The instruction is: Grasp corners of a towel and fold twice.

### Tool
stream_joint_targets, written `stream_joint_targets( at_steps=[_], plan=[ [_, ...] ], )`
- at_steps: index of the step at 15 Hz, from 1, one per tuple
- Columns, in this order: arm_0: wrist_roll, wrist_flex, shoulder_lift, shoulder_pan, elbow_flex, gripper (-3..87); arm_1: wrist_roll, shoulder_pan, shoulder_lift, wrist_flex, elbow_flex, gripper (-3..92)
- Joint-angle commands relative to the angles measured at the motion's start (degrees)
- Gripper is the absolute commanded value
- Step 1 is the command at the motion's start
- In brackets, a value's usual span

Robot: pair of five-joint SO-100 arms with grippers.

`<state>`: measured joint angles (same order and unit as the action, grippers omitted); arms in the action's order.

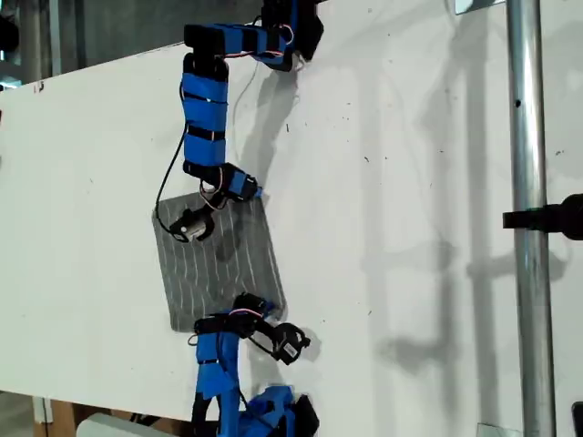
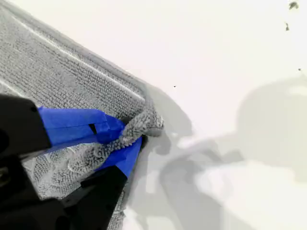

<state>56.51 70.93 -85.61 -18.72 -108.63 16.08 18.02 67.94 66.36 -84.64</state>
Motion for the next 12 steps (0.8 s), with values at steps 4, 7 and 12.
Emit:
stream_joint_targets(
  at_steps=[4, 7, 12],
  plan=[
    [3.3, 8.9, -6.3, 11.0, 14.0, -2.9, 4.5, -8.2, 18.6, 6.2, -5.6, -0.3],
    [9.8, 8.6, -6.1, 20.6, 18.3, -2.9, 11.6, -20.2, 22.1, 10.6, -3.5, -0.3],
    [17.8, 8.7, -5.5, 30.8, 17.1, -2.9, 20.6, -31.8, 26.2, 11.7, 0.9, -0.3]
  ],
)
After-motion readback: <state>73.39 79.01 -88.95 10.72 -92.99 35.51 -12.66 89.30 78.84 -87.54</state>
